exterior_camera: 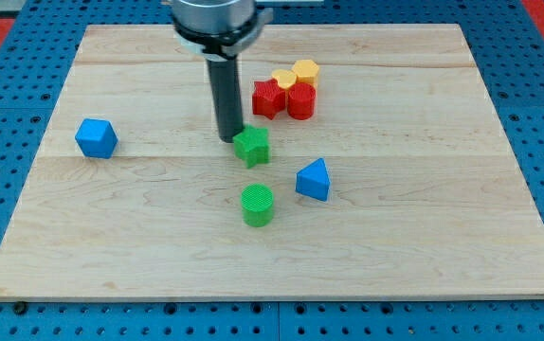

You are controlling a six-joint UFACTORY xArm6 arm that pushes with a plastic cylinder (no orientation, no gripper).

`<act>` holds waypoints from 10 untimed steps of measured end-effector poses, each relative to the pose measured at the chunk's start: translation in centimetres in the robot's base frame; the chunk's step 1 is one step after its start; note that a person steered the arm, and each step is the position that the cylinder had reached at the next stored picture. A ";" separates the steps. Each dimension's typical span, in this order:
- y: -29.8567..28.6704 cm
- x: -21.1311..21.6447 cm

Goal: Place your arm to the left of the blue cube

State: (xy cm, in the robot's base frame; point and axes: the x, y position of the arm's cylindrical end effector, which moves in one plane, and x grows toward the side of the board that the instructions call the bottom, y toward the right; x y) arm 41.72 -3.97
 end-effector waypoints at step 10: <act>-26.1 3.0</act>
State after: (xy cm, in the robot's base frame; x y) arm 44.68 -30.06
